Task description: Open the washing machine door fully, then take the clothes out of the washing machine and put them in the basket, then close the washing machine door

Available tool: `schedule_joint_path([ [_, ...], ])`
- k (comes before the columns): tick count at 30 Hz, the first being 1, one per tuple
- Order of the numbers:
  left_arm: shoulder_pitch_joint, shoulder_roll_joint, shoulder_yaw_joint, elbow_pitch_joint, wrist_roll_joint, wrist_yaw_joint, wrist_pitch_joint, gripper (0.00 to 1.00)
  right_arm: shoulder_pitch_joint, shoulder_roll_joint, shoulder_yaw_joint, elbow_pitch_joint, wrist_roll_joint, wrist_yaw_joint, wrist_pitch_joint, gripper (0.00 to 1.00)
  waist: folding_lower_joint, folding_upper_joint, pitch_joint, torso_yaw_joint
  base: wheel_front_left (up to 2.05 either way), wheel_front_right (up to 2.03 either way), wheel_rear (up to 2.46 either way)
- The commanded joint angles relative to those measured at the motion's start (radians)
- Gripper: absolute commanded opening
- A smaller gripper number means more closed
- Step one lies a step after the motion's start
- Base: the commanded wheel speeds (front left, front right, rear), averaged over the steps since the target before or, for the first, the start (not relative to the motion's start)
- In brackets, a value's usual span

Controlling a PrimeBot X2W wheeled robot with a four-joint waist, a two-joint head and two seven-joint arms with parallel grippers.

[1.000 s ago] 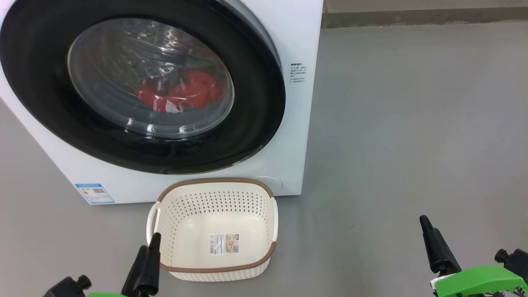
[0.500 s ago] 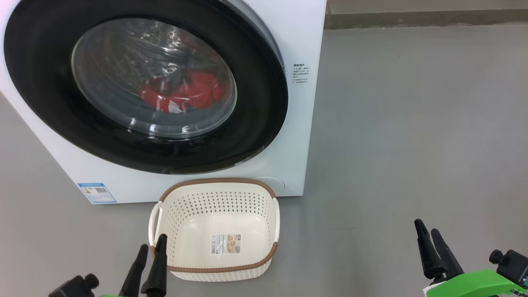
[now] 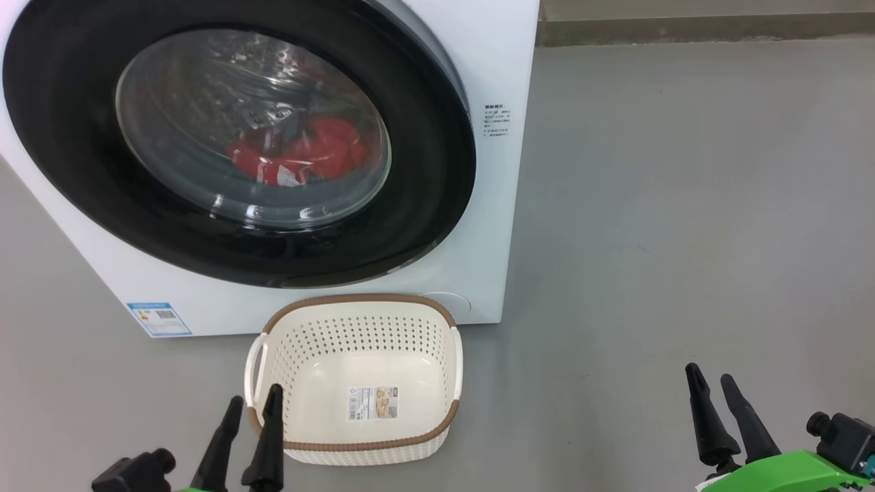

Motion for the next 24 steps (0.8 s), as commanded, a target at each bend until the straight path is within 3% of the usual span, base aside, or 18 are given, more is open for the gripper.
schedule_joint_path([
  [1,-0.004,0.016,0.015,-0.034,0.032,0.009,-0.017,1.00,-0.004,-0.017,0.016,-0.033,-0.030,0.000,-0.012,1.00,-0.0001,0.0000,0.001,0.000,0.00,0.00,0.00],
  [24,0.006,0.020,-0.003,-0.052,0.306,0.026,-0.085,1.00,0.034,-0.016,-0.001,-0.073,-0.277,0.000,-0.080,1.00,-0.0001,0.0000,0.002,0.004,0.00,0.00,0.00],
])
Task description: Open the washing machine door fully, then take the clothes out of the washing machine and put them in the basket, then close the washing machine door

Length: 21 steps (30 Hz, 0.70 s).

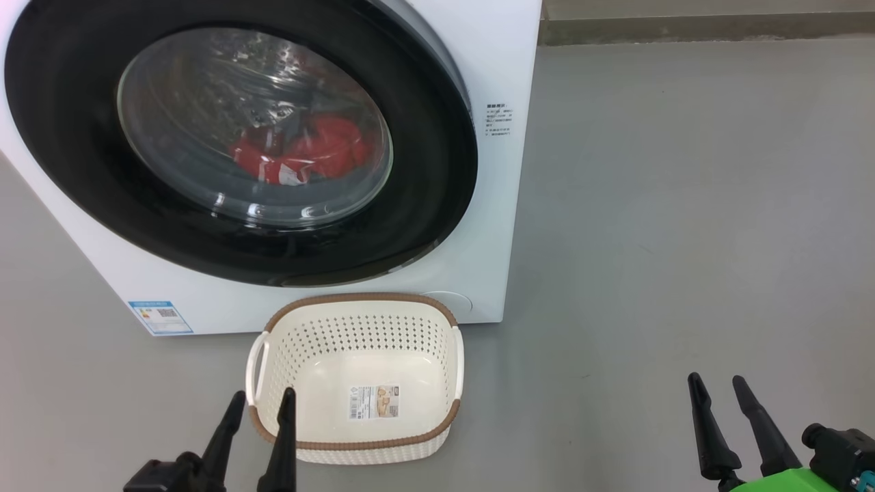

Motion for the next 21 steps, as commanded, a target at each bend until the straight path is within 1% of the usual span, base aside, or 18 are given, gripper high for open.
schedule_joint_path([
  [1,-0.009,0.011,0.022,-0.032,0.036,0.009,-0.018,1.00,-0.010,-0.016,0.010,-0.035,-0.032,0.000,-0.018,1.00,-0.0001,0.0000,0.000,0.000,0.00,0.00,0.00],
  [8,-0.007,0.012,0.020,-0.030,0.103,0.009,-0.035,1.00,0.002,-0.016,-0.002,-0.045,-0.093,0.001,-0.036,1.00,-0.0001,0.0000,0.002,-0.001,0.00,0.00,0.00],
  [10,-0.006,0.013,0.021,-0.028,0.139,0.007,-0.044,1.00,0.010,-0.016,-0.008,-0.051,-0.124,0.001,-0.045,1.00,-0.0001,0.0000,0.002,-0.002,0.00,0.00,0.00],
  [21,-0.004,0.015,0.038,-0.007,0.212,-0.003,-0.077,1.00,0.032,-0.018,-0.044,-0.084,-0.235,0.001,-0.077,1.00,-0.0001,0.0000,0.013,-0.009,0.00,0.00,0.00],
])
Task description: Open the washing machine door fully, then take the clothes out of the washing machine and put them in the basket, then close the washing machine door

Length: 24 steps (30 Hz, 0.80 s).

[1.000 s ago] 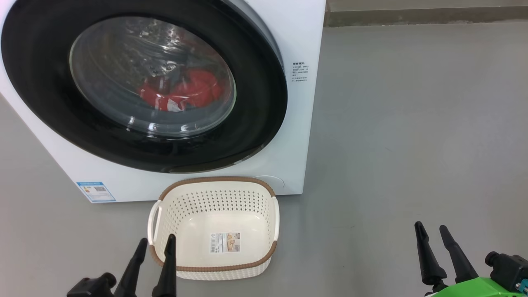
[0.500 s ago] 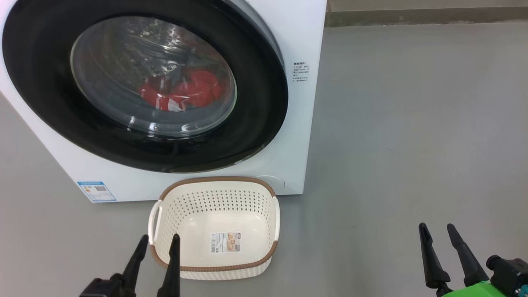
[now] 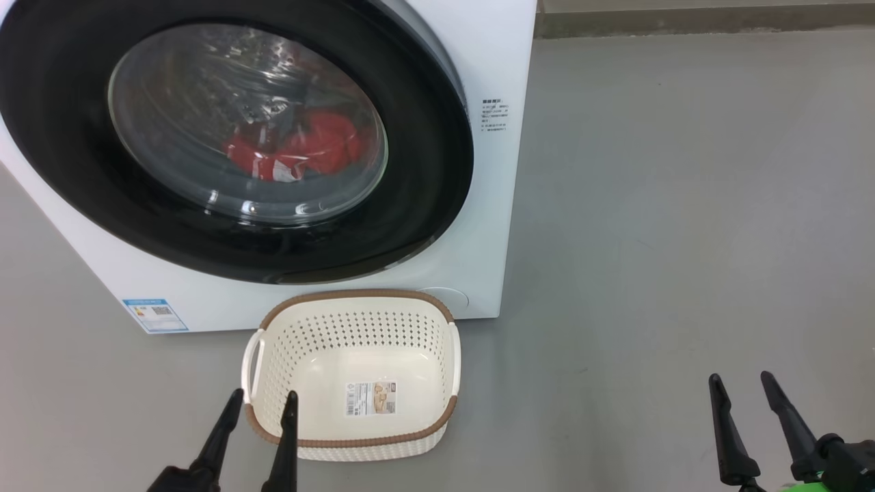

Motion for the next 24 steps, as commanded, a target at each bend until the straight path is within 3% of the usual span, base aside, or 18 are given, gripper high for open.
schedule_joint_path([
  [1,-0.007,0.011,0.037,-0.020,0.028,-0.003,-0.018,1.00,-0.004,-0.019,0.011,-0.037,-0.028,0.001,-0.019,1.00,-0.0001,0.0000,0.002,-0.001,0.00,0.00,0.00],
  [16,-0.003,0.011,0.047,-0.014,0.005,-0.015,-0.021,1.00,-0.002,-0.019,0.017,-0.051,0.003,0.001,-0.021,1.00,-0.0001,0.0000,0.001,0.001,0.00,0.00,0.00],
  [17,-0.005,0.011,0.047,-0.014,0.004,-0.015,-0.021,1.00,-0.007,-0.019,0.027,-0.050,0.012,0.001,-0.021,0.96,-0.0001,0.0000,0.002,0.001,0.00,0.00,0.00],
  [18,-0.006,0.011,0.048,-0.015,0.002,-0.015,-0.021,1.00,-0.016,-0.019,0.036,-0.052,0.019,0.001,-0.021,0.47,-0.0001,0.0000,0.005,0.001,0.00,0.00,0.00],
  [20,-0.009,0.011,0.048,-0.016,-0.001,-0.015,-0.021,1.00,-0.044,-0.019,0.055,-0.054,0.055,0.001,-0.021,0.00,-0.0001,0.0000,0.009,0.002,0.00,0.00,0.00],
  [24,-0.019,0.011,0.048,-0.021,-0.027,-0.015,-0.021,1.00,-0.138,-0.019,0.098,-0.047,0.155,0.001,-0.021,0.00,-0.0001,0.0000,0.026,0.004,0.00,0.00,0.00],
])
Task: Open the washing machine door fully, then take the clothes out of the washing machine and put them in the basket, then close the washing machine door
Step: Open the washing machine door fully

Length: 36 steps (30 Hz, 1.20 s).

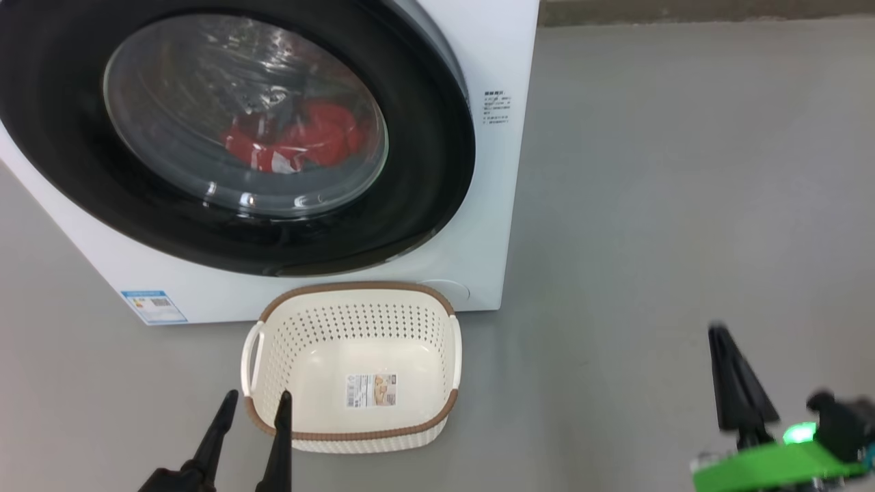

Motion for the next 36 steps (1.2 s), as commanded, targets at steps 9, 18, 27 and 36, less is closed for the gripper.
schedule_joint_path([
  [9,-0.067,0.010,0.016,-0.034,-0.037,-0.012,-0.012,1.00,-0.331,-0.023,0.106,0.013,0.158,0.001,-0.009,0.00,-0.0001,0.0000,0.074,0.040,0.00,0.00,0.00],
  [18,-0.134,0.010,-0.009,-0.044,-0.067,-0.023,-0.012,1.00,-0.601,-0.109,0.226,0.091,0.355,0.001,-0.009,0.00,-0.0001,0.0000,0.174,0.098,0.00,0.00,0.00],
  [27,-0.207,0.010,-0.035,-0.045,-0.095,-0.030,-0.012,1.00,-0.817,-0.202,0.345,0.184,0.627,0.001,0.020,0.00,-0.0001,0.0000,0.295,0.142,0.00,0.00,0.00],
  [36,-0.287,0.010,-0.046,-0.046,-0.112,-0.038,-0.012,1.00,-1.010,-0.292,0.457,0.181,0.861,0.001,0.176,0.00,-0.0001,0.0000,0.418,0.163,0.00,0.00,0.00],
])
